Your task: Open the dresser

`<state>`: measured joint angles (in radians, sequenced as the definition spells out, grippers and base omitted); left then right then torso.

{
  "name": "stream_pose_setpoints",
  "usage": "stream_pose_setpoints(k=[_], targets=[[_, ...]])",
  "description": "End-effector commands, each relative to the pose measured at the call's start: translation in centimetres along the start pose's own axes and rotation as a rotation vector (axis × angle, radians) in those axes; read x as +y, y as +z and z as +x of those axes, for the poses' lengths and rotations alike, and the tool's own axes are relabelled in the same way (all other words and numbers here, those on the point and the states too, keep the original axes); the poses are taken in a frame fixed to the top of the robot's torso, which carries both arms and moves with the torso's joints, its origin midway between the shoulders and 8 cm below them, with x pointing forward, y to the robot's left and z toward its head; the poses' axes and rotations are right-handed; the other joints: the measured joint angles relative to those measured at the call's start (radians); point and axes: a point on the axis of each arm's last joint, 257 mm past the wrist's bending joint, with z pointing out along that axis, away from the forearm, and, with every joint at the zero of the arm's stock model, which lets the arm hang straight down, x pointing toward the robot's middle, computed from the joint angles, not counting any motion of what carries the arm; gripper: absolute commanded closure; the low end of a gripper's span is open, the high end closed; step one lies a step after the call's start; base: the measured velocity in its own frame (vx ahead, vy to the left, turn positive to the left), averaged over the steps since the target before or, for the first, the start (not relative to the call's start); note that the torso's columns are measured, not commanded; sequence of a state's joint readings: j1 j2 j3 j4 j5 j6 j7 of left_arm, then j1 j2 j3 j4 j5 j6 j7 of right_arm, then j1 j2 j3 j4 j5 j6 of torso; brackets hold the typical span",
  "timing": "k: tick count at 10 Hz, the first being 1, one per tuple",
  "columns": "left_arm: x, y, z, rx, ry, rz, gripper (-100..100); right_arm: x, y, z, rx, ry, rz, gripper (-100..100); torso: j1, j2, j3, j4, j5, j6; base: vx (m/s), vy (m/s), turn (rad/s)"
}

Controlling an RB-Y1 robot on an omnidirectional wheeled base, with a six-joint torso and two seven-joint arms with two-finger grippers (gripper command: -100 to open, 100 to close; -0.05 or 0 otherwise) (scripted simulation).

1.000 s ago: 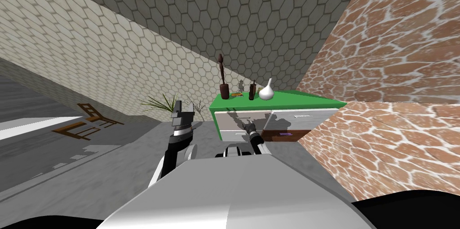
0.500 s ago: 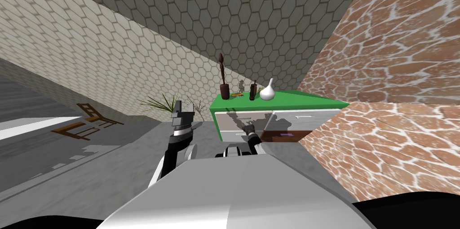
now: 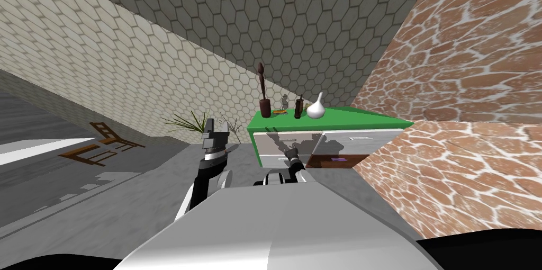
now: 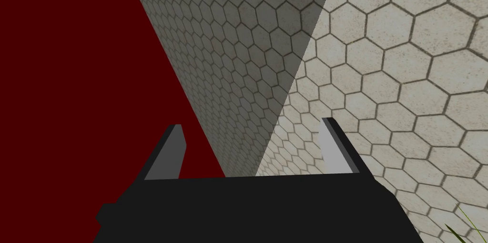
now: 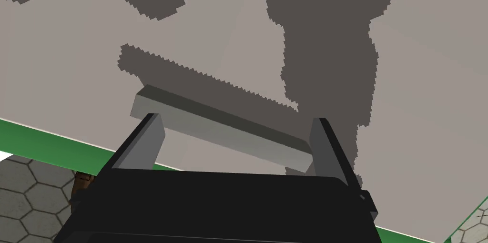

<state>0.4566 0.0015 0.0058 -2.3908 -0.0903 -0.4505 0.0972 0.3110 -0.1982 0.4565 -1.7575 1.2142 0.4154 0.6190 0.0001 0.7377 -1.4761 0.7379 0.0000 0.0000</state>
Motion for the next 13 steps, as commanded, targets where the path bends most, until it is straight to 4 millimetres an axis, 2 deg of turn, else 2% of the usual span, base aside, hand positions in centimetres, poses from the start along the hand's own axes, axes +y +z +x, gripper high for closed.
stream_pose_setpoints(k=[1,2,3,4,7,10,12,13], targets=[[0.0,0.0,0.0,0.0,0.0,0.0,0,0.8,0.2,0.9,0.02,-0.135,0.022,-100,0.0,0.001,0.0,0.0,0.0,0.0,0.017,0.018,-0.007],[0.0,0.0,0.0,0.0,0.0,0.0,0,0.4,0.2,0.8,0.017,-0.153,0.034,-100,0.0,0.001,0.0,0.0,0.0,0.0,0.015,0.014,-0.002],[0.0,0.0,0.0,0.0,0.0,0.0,0,1.2,0.3,1.3,0.029,-0.221,0.038,-100,0.0,0.001,0.0,0.0,0.0,0.0,0.024,0.014,-0.006],[0.0,0.0,0.0,0.0,0.0,0.0,0,0.9,0.3,1.1,0.023,-0.241,0.05,-100,0.0,0.0,0.0,0.0,0.0,0.0,0.021,0.013,-0.002],[0.0,0.0,0.0,0.0,0.0,0.0,0,2.0,0.5,1.4,0.023,-0.399,0.076,-100,0.0,0.001,0.0,0.0,0.0,0.0,0.018,0.016,-0.007],[0.0,0.0,0.0,0.0,0.0,0.0,0,2.3,0.5,1.1,0.013,-0.487,0.1,-100,0.0,0.0,0.0,0.0,0.0,0.0,0.018,0.019,-0.006],[0.0,0.0,0.0,0.0,0.0,0.0,0,3.6,0.5,0.8,-0.01,-0.622,0.119,-100,0.0,0.0,0.0,0.0,0.0,0.0,0.022,0.024,-0.014],[0.0,0.0,0.0,0.0,0.0,0.0,0,3.1,0.4,0.5,-0.013,-0.634,0.137,-100,0.0,0.0,0.0,0.0,0.0,0.0,0.023,0.021,-0.005]])
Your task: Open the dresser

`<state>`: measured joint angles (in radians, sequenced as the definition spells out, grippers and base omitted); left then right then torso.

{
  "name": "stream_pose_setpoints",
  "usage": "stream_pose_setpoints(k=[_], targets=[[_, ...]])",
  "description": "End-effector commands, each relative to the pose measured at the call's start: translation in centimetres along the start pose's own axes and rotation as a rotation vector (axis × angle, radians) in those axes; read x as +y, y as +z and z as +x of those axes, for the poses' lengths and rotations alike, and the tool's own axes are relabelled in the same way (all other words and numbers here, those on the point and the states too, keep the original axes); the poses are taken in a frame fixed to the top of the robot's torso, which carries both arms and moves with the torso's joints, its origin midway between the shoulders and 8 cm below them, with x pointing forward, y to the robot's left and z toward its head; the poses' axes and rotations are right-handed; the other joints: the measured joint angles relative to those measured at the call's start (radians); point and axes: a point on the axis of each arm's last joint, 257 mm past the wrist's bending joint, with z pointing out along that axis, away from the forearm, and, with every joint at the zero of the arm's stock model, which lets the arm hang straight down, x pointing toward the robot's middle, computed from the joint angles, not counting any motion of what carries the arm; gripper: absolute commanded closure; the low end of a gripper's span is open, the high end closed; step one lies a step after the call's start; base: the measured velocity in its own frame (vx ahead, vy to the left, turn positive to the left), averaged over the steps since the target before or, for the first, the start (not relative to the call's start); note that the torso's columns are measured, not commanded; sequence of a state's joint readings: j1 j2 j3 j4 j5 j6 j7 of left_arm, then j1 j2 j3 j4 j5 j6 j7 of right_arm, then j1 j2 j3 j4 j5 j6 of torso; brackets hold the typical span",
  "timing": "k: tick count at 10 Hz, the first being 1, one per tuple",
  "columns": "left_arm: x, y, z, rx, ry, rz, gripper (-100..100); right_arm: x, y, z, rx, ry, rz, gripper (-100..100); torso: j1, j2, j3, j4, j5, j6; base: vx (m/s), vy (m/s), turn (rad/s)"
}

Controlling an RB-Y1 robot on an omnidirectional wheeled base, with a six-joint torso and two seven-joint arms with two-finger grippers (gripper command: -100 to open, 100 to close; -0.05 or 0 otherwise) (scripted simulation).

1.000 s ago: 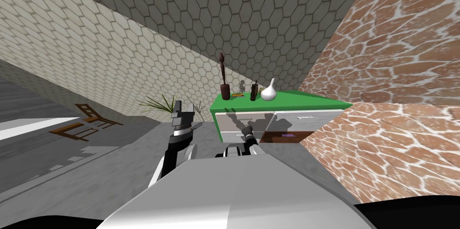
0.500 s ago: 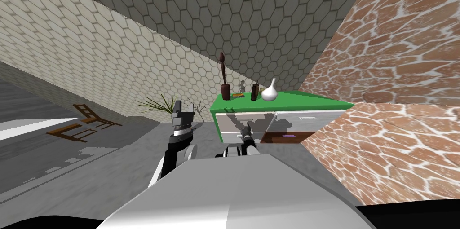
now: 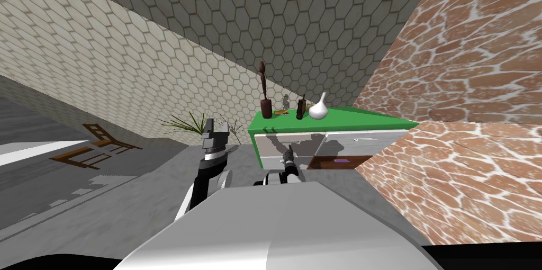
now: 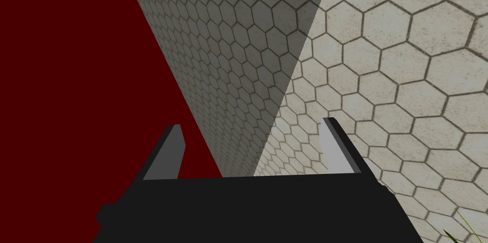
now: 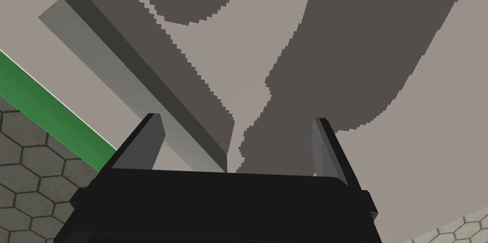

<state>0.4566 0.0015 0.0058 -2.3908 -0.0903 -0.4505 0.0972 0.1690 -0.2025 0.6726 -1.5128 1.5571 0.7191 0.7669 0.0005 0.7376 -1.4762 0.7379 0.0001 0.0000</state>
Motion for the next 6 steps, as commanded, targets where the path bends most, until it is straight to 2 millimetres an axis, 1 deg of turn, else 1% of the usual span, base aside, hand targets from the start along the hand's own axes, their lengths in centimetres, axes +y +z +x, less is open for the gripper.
stream_pose_setpoints(k=[1,2,3,6], targets=[[0.0,0.0,0.0,0.0,0.0,0.0,0,-0.1,-0.1,-0.7,-0.018,-0.119,0.049,-100,-0.001,0.0,0.0,0.0,0.0,0.0,0.018,0.018,-0.01],[0.0,0.0,0.0,0.0,0.0,0.0,0,0.2,-0.2,-1.3,-0.036,-0.178,0.063,-100,-0.001,0.001,0.0,0.0,0.0,0.0,0.028,0.024,-0.018],[0.0,0.0,0.0,0.0,0.0,0.0,0,-0.1,-0.2,-1.3,-0.035,-0.185,0.076,-100,0.0,0.0,0.0,0.0,0.0,0.0,0.022,0.021,-0.004],[0.0,0.0,0.0,0.0,0.0,0.0,0,-0.4,-0.6,-2.6,-0.085,-0.354,0.15,-100,0.0,0.001,0.001,-0.006,-0.003,-0.002,0.021,0.024,-0.013]])
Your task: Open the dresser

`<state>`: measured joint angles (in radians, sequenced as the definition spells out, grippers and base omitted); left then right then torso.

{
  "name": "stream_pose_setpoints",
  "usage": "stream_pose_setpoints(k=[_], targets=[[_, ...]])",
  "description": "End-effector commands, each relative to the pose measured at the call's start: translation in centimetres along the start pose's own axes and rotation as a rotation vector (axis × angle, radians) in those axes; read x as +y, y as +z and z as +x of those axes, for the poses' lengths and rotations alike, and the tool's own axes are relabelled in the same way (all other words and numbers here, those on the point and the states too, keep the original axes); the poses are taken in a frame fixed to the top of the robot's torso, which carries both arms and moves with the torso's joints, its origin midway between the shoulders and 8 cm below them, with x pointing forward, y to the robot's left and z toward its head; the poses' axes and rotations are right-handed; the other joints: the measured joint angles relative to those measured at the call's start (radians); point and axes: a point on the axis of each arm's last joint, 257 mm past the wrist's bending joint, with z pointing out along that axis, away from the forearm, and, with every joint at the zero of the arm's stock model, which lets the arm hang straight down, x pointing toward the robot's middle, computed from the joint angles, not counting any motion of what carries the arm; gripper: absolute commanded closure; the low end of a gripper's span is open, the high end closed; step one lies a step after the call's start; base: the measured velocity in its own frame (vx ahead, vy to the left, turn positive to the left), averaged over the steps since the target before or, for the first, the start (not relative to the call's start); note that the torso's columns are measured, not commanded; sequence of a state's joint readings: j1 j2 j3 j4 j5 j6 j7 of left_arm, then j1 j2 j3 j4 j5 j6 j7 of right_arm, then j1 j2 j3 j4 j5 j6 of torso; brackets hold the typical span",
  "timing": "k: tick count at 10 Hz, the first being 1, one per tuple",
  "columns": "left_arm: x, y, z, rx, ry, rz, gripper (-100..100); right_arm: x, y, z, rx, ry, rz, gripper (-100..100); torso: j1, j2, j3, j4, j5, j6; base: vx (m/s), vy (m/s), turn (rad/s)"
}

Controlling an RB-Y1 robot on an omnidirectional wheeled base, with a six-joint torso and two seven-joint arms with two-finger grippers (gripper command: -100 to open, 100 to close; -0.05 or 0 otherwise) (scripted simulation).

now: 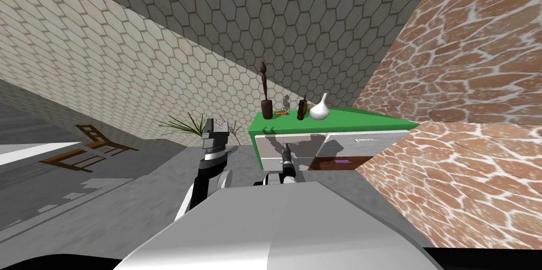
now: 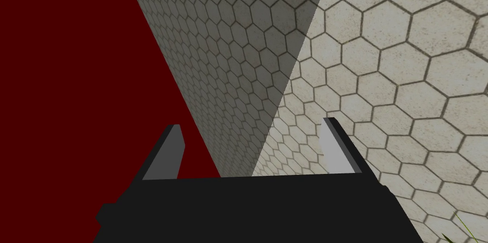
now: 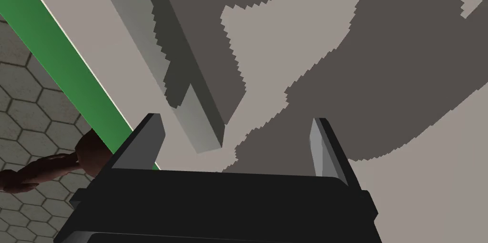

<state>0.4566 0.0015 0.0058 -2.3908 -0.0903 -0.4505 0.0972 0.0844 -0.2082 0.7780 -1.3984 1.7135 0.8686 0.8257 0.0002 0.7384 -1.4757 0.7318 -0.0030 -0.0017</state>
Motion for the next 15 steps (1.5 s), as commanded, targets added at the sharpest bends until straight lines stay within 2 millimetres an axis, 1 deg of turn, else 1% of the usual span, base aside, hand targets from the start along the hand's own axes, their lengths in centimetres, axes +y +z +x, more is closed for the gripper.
stream_pose_setpoints(k=[1,2,4,5,9,10,13,15], targets=[[0.0,0.0,0.0,0.0,0.0,0.0,0,0.1,-0.5,-0.17,-0.02,-0.1,0.034,-100,0.0,0.0,0.0,-0.005,-0.002,-0.001,0.015,0.022,-0.003],[0.0,0.0,0.0,0.0,0.0,0.0,0,-0.14,-0.6,-0.43,-0.035,-0.148,0.059,-100,-0.001,0.0,0.0,-0.006,-0.003,-0.001,0.012,0.013,-0.009],[0.0,0.0,0.0,0.0,0.0,0.0,0,-0.14,-0.6,-0.43,-0.035,-0.148,0.059,-100,-0.001,0.0,0.0,-0.008,-0.003,0.0,0.004,0.004,-0.002],[0.0,0.0,0.0,0.0,0.0,0.0,0,-0.38,-0.7,-0.63,-0.049,-0.191,0.082,-100,-0.001,0.0,0.0,-0.009,-0.004,-0.001,0.006,0.006,-0.008],[0.0,0.0,0.0,0.0,0.0,0.0,0,-0.38,-0.7,-0.63,-0.049,-0.191,0.082,-100,0.0,0.0,0.0,-0.01,-0.003,0.002,0.002,0.002,-0.001],[0.0,0.0,0.0,0.0,0.0,0.0,0,-0.6,-0.79,-0.77,-0.062,-0.228,0.102,-100,0.0,0.0,0.0,-0.012,-0.003,0.002,0.006,0.005,-0.006],[0.0,0.0,0.0,0.0,0.0,0.0,0,-0.6,-0.79,-0.77,-0.062,-0.228,0.102,-100,0.0,-0.001,0.0,-0.017,-0.005,0.001,0.002,0.003,-0.001],[0.0,0.0,0.0,0.0,0.0,0.0,0,-0.6,-0.79,-0.77,-0.062,-0.228,0.102,-100,-0.001,0.0,0.0,-0.014,-0.004,0.003,0.0,0.0,0.0]])
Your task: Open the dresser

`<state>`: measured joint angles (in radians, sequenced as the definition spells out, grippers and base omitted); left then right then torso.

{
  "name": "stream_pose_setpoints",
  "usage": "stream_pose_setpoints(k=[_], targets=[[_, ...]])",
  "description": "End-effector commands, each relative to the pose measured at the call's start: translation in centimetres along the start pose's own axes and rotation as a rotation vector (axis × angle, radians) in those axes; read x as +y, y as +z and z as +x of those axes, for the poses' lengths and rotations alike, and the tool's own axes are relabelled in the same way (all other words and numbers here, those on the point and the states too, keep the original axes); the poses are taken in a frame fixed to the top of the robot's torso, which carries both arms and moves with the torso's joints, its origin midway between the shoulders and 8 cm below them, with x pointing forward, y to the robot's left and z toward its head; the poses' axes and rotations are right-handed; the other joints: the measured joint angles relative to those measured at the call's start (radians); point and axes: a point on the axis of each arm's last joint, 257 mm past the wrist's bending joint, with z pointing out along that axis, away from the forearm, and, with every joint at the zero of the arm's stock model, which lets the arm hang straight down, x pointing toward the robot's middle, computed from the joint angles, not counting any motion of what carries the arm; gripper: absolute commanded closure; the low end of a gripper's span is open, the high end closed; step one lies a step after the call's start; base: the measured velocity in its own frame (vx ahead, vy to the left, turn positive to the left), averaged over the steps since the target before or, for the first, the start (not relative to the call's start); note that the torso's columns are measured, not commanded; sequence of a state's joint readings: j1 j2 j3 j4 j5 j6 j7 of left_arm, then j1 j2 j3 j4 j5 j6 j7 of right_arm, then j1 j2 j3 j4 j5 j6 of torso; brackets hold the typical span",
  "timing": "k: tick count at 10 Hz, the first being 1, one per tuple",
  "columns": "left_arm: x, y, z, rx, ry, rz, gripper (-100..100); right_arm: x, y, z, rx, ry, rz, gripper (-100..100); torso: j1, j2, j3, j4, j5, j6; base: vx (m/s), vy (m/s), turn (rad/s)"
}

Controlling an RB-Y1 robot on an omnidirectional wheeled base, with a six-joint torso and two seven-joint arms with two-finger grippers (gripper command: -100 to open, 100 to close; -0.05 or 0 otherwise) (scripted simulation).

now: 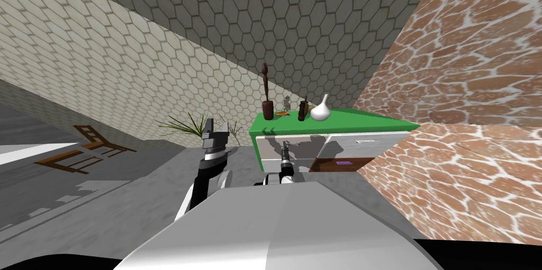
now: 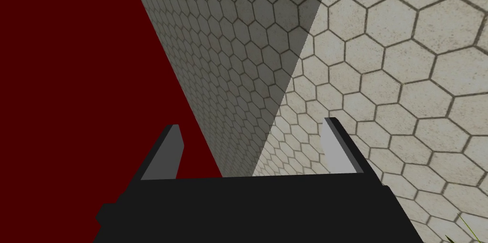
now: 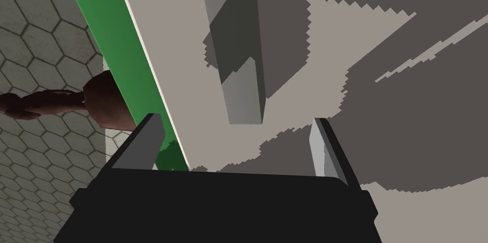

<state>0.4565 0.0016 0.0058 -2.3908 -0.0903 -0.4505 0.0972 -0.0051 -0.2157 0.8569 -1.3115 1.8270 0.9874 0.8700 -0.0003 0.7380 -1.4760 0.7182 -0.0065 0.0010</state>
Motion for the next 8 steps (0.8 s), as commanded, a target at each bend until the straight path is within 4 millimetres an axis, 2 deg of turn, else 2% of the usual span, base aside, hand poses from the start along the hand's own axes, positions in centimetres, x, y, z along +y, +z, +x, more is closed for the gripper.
stream_pose_setpoints(k=[1,4,5,6,7,8], targets=[[0.0,0.0,0.0,0.0,0.0,0.0,0,1.9,-1.7,1.5,0.002,-0.049,-0.04,-100,0.0,0.0,0.0,0.003,0.002,0.002,0.0,0.0,0.0],[0.0,0.0,0.0,0.0,0.0,0.0,0,1.9,-1.7,1.5,0.002,-0.049,-0.04,-100,0.0,0.0,0.0,0.008,0.005,0.007,0.0,0.0,0.0],[0.0,0.0,0.0,0.0,0.0,0.0,0,0.0,-0.2,0.4,0.02,0.042,-0.006,-100,0.001,0.001,0.001,0.001,0.001,0.002,-0.03,-0.003,0.01],[0.0,0.0,0.0,0.0,0.0,0.0,0,-0.4,-0.1,0.4,0.014,0.021,0.007,-100,0.0,0.001,0.0,0.008,0.002,-0.001,-0.021,-0.001,0.002],[0.0,0.0,0.0,0.0,0.0,0.0,0,-1.0,1.0,-0.1,0.012,0.026,0.007,-100,0.0,0.0,0.0,0.015,0.004,-0.002,0.065,-0.016,-0.031],[0.0,0.0,0.0,0.0,0.0,0.0,0,-0.8,0.6,0.2,0.015,0.029,0.009,-100,-0.001,-0.004,-0.002,0.017,0.006,-0.001,0.043,-0.01,-0.004]])
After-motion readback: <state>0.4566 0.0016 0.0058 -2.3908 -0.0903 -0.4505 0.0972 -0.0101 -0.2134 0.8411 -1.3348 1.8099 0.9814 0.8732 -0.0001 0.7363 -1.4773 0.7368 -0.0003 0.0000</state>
